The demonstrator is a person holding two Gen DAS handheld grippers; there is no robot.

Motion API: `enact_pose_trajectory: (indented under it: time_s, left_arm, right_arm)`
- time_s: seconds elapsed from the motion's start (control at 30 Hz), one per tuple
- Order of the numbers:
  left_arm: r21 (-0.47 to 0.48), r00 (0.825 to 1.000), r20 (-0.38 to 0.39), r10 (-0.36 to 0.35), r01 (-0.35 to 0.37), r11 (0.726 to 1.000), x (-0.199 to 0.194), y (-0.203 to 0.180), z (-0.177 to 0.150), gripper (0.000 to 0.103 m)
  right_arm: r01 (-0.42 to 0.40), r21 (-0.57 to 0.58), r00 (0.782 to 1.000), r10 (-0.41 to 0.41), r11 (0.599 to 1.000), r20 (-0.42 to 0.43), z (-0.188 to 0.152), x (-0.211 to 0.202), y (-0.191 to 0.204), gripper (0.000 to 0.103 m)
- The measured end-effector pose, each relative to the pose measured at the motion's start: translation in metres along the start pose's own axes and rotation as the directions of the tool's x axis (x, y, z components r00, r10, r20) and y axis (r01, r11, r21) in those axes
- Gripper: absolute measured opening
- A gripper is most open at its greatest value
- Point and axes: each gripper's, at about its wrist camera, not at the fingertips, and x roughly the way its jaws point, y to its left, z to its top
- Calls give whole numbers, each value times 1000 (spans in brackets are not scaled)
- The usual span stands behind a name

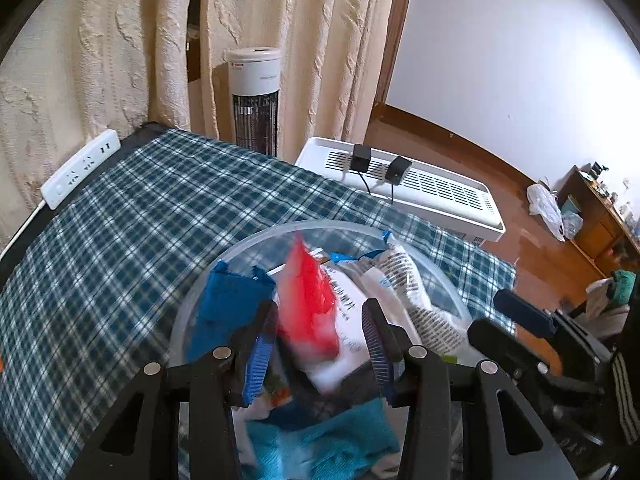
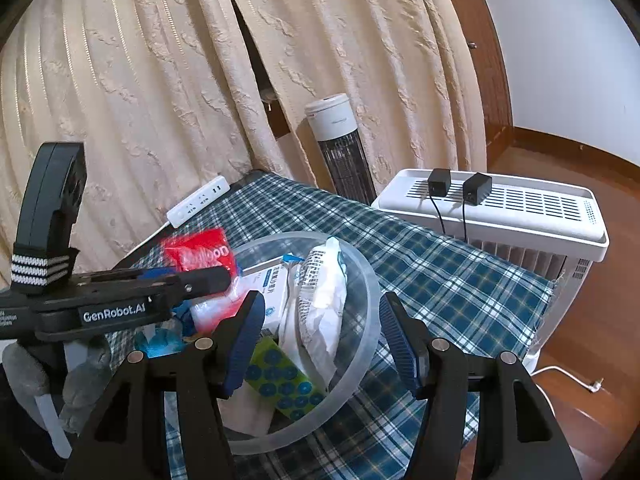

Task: Organize objects
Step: 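Drop the red glue packet into the bowl by opening the left gripper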

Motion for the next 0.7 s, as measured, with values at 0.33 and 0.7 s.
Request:
enact_pose_trajectory:
  time_s: [0.33,0.7]
  left_arm:
    - [-35,1000,8,17,-17,999,-5,8,2,77]
    - [-74,995,31,93,-90,993,-19,32,-5,87]
  right_arm:
    - [4,14,1000,-4,1000,-2,0,2,-7,61]
    - [-25,-17,1000,25,1000,1,0,-3,10,62]
